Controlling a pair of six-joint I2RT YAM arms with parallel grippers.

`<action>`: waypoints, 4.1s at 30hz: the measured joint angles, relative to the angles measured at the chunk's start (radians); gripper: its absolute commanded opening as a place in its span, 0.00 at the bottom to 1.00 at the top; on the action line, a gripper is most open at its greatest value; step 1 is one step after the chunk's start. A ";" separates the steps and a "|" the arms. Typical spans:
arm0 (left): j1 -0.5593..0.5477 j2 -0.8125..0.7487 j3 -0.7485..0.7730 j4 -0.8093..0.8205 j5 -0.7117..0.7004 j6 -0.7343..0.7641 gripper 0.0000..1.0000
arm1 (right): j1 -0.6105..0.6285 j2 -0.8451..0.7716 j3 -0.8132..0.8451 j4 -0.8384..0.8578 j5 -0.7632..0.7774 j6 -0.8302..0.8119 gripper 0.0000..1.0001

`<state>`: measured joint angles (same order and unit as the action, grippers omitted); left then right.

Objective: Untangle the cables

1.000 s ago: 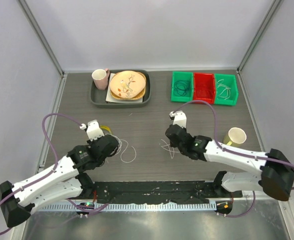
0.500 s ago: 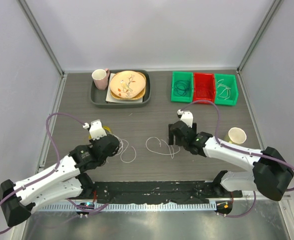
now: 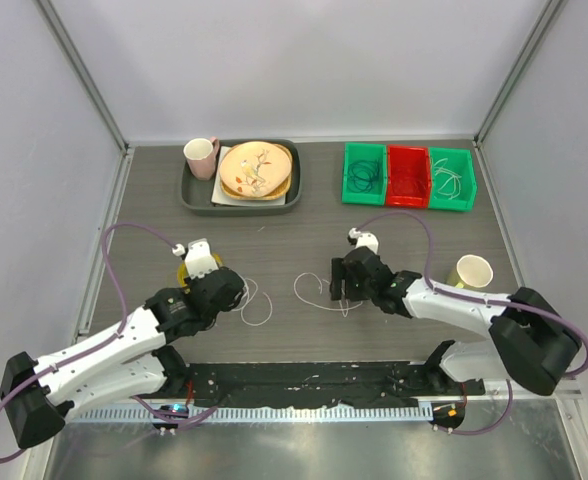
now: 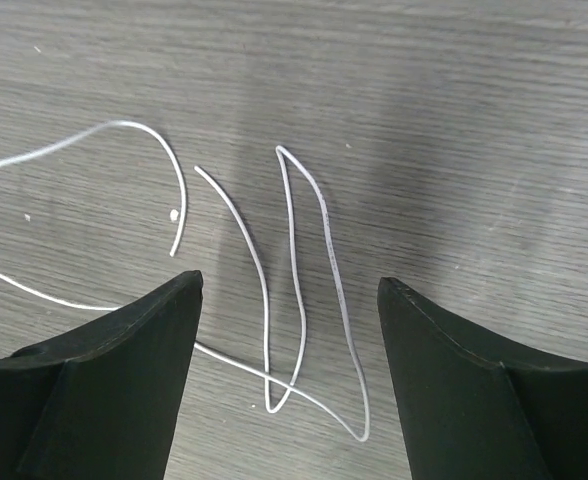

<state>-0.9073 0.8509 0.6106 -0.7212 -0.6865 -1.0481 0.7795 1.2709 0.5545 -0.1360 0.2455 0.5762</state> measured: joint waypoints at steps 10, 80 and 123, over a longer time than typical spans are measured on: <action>0.000 0.000 0.000 0.007 0.001 0.009 0.00 | 0.100 0.194 0.121 -0.064 0.103 -0.071 0.61; 0.000 -0.063 -0.065 0.127 -0.001 0.114 0.00 | -0.928 0.664 1.426 -0.127 0.246 -0.534 0.01; 0.000 -0.024 -0.071 0.150 -0.001 0.119 0.00 | -0.968 1.007 1.452 -0.374 0.022 -0.385 0.27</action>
<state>-0.9073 0.8265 0.5396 -0.5716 -0.6872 -0.9295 -0.1883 2.2784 2.0068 -0.5098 0.2672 0.1913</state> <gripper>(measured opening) 0.023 0.144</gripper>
